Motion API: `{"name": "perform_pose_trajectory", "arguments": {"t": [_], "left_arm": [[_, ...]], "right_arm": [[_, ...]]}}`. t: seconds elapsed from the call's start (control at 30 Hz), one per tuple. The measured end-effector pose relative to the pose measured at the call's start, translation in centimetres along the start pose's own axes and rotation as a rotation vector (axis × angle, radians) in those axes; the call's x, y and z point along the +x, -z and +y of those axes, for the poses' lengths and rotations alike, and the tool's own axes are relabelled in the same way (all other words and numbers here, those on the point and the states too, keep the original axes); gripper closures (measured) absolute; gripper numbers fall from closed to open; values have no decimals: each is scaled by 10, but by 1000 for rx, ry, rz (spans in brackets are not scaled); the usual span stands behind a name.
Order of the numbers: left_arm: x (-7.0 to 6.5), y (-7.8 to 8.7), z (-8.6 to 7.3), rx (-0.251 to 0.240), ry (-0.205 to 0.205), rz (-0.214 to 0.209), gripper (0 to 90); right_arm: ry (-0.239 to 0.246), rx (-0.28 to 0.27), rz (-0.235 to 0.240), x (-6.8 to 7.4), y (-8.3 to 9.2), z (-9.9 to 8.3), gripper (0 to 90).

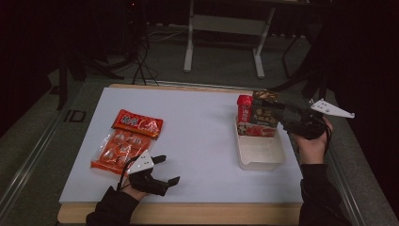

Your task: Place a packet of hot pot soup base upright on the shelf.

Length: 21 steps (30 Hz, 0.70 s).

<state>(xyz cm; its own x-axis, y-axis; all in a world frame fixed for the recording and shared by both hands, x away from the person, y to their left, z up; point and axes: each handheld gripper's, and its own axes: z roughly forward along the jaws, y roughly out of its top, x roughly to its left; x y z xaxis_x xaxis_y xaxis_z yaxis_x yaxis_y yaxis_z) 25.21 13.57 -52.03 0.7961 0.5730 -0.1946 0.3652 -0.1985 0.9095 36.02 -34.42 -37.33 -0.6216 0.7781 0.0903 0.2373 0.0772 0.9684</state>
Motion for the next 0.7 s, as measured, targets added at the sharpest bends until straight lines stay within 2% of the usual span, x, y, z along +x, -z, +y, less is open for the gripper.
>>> {"name": "perform_pose_trajectory", "arguments": {"t": [0.1, 0.17, 0.27, 0.37, 0.43, 0.5, 0.6, 0.7], "left_arm": [[-1, 0, 1, 25, 12, -14, 53], [-2, 0, 2, 50, 34, -41, 53], [-4, 1, 4, 62, 6, -24, 53], [-5, 2, 5, 59, 0, -4, 53], [-3, 2, 5, 76, 15, -12, 53], [-3, 3, 6, 98, 11, -3, 53], [-3, 4, 7, 98, 10, 10, 53], [-2, 6, 9, 90, 19, 6, 53]], "right_arm": [[24, -23, -8, 5, 6, 0, 155], [-3, -44, 17, 6, 11, 0, 132], [0, -46, 36, 13, 16, 0, 117], [-2, -45, 63, 24, 20, -2, 114], [-2, -29, 81, 32, 20, -6, 114], [15, -21, 98, 41, 19, -11, 115], [35, 7, 111, 55, 17, -20, 129], [44, 31, 143, 66, 14, -31, 129]]}}
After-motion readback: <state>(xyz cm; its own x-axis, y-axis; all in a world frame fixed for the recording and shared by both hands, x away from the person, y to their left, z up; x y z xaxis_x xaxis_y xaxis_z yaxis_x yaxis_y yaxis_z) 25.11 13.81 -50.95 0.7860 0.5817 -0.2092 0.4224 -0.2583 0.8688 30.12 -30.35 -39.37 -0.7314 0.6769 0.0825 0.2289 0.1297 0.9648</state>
